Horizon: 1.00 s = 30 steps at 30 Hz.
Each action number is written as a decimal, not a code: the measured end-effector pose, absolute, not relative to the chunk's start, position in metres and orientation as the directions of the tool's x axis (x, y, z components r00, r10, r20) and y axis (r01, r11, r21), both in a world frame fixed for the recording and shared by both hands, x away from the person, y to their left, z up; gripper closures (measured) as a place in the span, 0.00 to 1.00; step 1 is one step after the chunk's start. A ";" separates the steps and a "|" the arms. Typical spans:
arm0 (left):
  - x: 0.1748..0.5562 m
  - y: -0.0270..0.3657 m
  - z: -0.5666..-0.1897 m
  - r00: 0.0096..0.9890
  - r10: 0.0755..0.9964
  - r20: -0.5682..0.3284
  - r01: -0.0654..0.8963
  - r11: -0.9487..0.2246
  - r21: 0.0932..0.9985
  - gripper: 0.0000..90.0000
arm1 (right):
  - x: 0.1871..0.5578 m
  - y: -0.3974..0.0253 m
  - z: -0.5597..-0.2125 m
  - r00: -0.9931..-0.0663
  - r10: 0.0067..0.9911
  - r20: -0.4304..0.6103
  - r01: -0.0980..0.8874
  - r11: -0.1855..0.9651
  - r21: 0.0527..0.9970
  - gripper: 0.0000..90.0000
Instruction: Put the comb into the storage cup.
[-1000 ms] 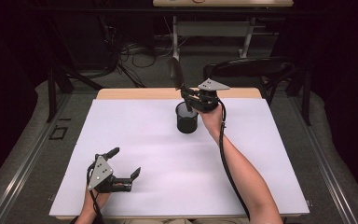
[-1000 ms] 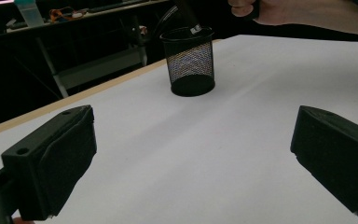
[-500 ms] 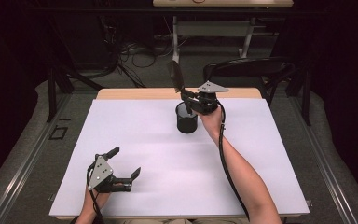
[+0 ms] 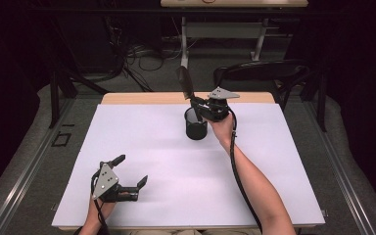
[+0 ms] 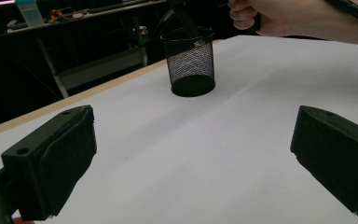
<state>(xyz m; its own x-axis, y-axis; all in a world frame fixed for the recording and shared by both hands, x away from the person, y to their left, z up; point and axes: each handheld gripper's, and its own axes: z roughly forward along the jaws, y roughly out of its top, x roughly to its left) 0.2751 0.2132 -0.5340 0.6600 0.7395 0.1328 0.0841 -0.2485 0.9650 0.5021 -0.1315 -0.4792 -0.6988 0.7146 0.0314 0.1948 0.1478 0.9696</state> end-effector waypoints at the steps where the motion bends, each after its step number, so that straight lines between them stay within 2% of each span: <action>1: 0.275 0.213 -0.534 0.660 0.739 0.133 0.085 -0.249 0.965 0.00 | 0.502 -0.131 -0.480 -0.699 0.714 0.030 0.193 0.148 0.970 0.81; 30: 0.275 0.213 -0.534 0.659 0.740 0.134 0.082 -0.248 0.965 0.00 | 0.501 -0.133 -0.489 -0.702 0.712 0.022 0.203 0.170 0.964 0.81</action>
